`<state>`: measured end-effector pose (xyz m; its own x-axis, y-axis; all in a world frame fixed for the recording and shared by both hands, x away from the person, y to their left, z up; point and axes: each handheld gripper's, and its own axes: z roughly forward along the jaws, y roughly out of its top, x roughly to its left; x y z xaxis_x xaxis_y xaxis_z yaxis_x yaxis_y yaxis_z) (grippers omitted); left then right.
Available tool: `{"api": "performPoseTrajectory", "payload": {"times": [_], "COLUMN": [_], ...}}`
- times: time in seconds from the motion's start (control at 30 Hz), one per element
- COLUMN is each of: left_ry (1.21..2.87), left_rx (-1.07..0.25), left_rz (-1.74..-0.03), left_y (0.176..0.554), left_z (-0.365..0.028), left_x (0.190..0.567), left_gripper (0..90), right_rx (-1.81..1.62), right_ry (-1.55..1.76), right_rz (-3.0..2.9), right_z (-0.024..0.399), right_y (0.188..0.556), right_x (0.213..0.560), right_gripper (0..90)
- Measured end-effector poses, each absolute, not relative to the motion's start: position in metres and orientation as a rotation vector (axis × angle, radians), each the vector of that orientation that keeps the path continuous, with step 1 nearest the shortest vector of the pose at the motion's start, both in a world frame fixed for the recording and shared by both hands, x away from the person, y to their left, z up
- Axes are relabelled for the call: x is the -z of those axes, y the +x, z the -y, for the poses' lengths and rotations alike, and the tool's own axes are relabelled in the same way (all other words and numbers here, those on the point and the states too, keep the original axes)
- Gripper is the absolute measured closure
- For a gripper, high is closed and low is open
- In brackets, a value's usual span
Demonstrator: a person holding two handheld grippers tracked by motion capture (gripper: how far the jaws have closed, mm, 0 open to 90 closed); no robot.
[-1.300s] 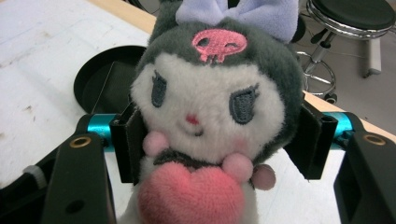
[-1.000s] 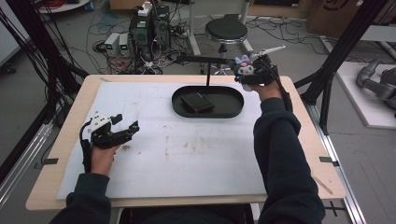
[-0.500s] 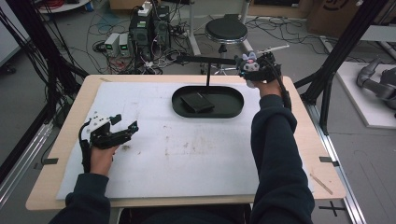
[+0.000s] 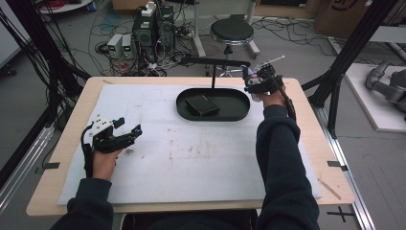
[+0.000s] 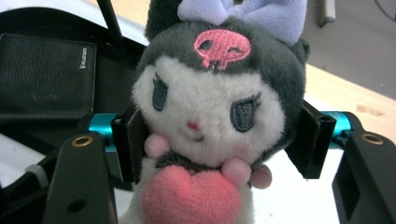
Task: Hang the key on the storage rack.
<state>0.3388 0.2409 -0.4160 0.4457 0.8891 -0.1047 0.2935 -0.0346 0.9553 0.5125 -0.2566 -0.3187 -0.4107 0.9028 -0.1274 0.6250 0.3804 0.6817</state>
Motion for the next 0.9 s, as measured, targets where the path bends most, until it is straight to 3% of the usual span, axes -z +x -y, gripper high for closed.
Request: {"api": "performPoseTrajectory", "payload": {"times": [0.33,0.53,0.9], "left_ry": [1.581,1.579,1.577], "left_rx": [-0.666,-0.667,-0.669], "left_rz": [-1.063,-1.062,-1.062], "left_y": [0.339,0.338,0.337], "left_z": [-0.241,-0.241,-0.241], "left_x": [0.416,0.416,0.415], "left_gripper": [24.2,24.2,24.2], "right_rx": [-0.779,-0.795,-0.848], "right_ry": [1.336,1.37,1.314], "right_rz": [-2.176,-2.147,-2.139], "right_z": [0.226,0.221,0.241], "right_y": [0.525,0.528,0.515], "right_x": [0.343,0.35,0.333], "right_gripper": [32.2,19.8,19.8]}}
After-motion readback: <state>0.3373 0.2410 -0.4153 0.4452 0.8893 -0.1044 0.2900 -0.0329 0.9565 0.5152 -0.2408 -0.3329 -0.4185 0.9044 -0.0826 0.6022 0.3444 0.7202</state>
